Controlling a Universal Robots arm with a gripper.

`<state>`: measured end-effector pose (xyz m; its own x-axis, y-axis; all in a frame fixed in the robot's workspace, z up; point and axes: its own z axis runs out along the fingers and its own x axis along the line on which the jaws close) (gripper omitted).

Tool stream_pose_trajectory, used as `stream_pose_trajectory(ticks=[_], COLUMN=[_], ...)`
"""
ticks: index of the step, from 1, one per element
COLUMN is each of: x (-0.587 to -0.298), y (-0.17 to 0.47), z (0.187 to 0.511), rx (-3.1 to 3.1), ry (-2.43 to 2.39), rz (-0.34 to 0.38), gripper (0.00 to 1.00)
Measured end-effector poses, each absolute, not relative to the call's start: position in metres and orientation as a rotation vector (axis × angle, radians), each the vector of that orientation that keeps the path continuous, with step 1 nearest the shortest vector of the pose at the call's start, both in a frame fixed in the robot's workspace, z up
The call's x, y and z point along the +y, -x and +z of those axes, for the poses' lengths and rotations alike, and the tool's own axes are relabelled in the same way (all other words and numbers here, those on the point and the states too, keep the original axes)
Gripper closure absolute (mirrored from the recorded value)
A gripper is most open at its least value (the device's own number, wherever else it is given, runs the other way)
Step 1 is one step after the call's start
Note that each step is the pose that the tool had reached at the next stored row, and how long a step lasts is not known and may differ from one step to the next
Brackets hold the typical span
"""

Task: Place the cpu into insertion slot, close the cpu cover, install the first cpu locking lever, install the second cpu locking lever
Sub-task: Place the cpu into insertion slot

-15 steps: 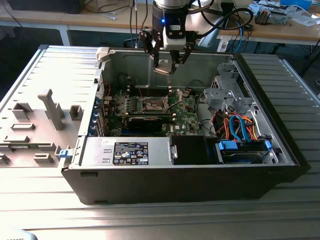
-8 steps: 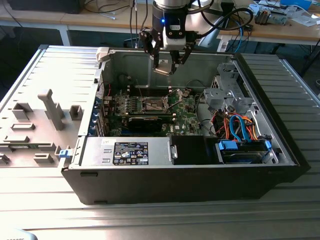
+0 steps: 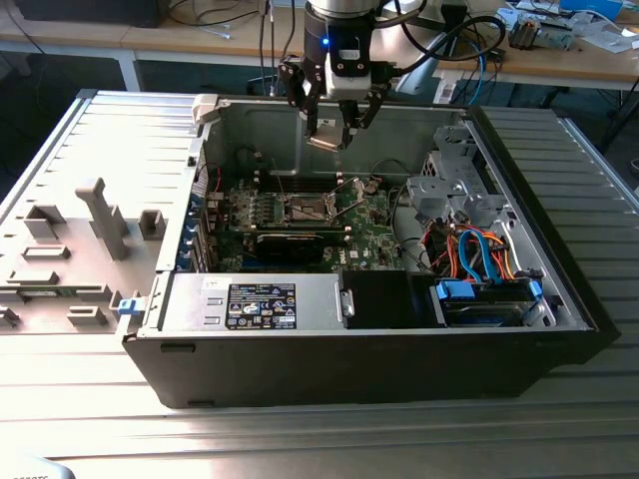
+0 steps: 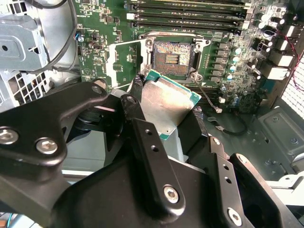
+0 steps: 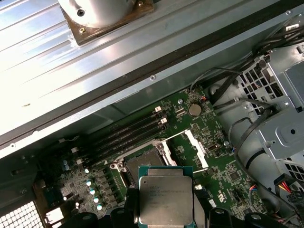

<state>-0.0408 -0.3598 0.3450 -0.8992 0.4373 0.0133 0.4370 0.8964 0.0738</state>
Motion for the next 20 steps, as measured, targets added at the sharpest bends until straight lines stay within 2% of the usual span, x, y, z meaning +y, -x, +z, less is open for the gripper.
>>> stream_pose_trajectory(ticks=[20], x=[-0.3598], y=[0.0408], z=[0.3449], rx=[3.033], ry=[-0.786], rz=[0.109], gripper=[0.46])
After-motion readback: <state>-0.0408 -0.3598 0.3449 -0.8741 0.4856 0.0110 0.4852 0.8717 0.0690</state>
